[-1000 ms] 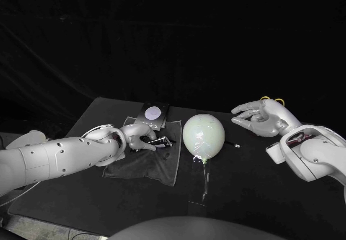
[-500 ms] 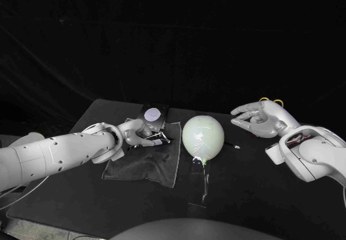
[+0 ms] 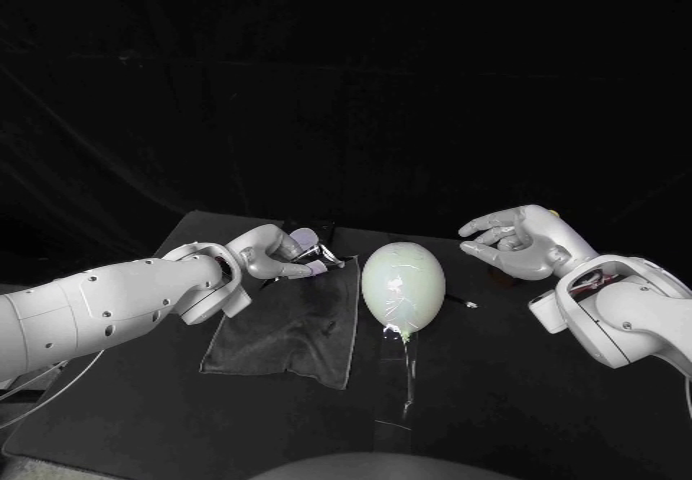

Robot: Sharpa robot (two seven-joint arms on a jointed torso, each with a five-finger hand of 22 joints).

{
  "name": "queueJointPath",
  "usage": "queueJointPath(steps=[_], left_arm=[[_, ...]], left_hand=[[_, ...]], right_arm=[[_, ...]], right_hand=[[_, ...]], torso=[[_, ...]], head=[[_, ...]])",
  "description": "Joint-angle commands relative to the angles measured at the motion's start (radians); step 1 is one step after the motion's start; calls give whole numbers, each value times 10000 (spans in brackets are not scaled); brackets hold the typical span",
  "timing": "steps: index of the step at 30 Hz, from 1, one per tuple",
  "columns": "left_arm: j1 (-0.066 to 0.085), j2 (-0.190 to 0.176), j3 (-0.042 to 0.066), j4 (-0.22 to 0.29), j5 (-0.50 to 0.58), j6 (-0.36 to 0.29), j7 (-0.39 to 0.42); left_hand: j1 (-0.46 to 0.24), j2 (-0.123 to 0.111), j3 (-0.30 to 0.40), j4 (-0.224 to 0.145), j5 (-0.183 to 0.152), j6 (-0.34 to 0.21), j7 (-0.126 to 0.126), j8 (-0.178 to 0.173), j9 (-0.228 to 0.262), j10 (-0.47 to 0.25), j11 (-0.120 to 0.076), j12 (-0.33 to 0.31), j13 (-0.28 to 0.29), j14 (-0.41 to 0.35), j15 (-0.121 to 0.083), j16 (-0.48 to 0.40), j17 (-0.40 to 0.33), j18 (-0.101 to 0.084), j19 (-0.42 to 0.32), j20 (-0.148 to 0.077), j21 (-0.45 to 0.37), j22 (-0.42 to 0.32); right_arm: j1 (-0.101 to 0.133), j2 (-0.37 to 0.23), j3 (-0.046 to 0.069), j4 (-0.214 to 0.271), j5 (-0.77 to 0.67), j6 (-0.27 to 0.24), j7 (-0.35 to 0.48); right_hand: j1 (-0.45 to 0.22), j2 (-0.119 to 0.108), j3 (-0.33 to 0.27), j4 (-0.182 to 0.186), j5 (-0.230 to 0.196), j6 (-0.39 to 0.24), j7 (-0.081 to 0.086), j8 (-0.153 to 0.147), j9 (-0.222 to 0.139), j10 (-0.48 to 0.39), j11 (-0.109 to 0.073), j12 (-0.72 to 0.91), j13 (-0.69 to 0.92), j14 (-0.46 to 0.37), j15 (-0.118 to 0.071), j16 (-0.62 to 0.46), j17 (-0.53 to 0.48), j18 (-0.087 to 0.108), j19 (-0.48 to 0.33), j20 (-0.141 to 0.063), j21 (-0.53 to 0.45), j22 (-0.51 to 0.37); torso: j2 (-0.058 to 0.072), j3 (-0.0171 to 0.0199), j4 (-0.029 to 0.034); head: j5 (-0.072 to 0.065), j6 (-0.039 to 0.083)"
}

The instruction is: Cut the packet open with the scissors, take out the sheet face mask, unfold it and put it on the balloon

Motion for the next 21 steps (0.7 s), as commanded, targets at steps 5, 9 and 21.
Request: queueJointPath(steps=[5, 9, 21], left_arm=[[708, -22, 73, 585, 1340, 122, 473], [1013, 123, 94, 653, 1427, 185, 512], [1413, 1260, 144, 0, 1621, 266, 673]], left_hand=[[80, -11, 62, 10, 16, -8, 5, 63, 93, 72, 11, -26, -12, 79, -12, 15, -16, 73, 66, 46, 15, -14], [84, -14, 65, 11, 16, -11, 10, 65, 94, 74, 12, -31, -13, 79, -12, 12, -18, 70, 66, 51, 13, -15], [107, -20, 90, 25, 17, -38, 61, 75, 102, 82, 3, -57, -16, 79, -18, -11, -35, 41, 69, 80, 1, -25]], right_arm=[[588, 137, 37, -86, -446, 643, -88], [919, 316, 46, -178, -714, 1048, -406], [1677, 1645, 79, -863, -2611, 1470, -1785]], right_hand=[[-94, -15, 215, -1, -214, 432, -253, 130, 97, 982, -348, 654, 553, 460, -320, 667, 882, -83, 594, -262, 788, 833], [-268, -80, 199, 17, -200, 606, -372, 160, 131, 1448, -485, 1151, 1012, 817, -432, 1417, 1963, -238, 1005, -367, 1401, 1473], [-1083, -371, 300, 49, 230, 745, -425, -107, 204, 370, -536, 4250, 4965, 1237, -475, 3054, 4417, -433, 1451, -439, 2216, 2426]], torso=[[-18, 4, 2], [-33, -4, -18], [15, 7, -3]], head=[[-255, 464], [-398, 719], [-1035, 1426]])
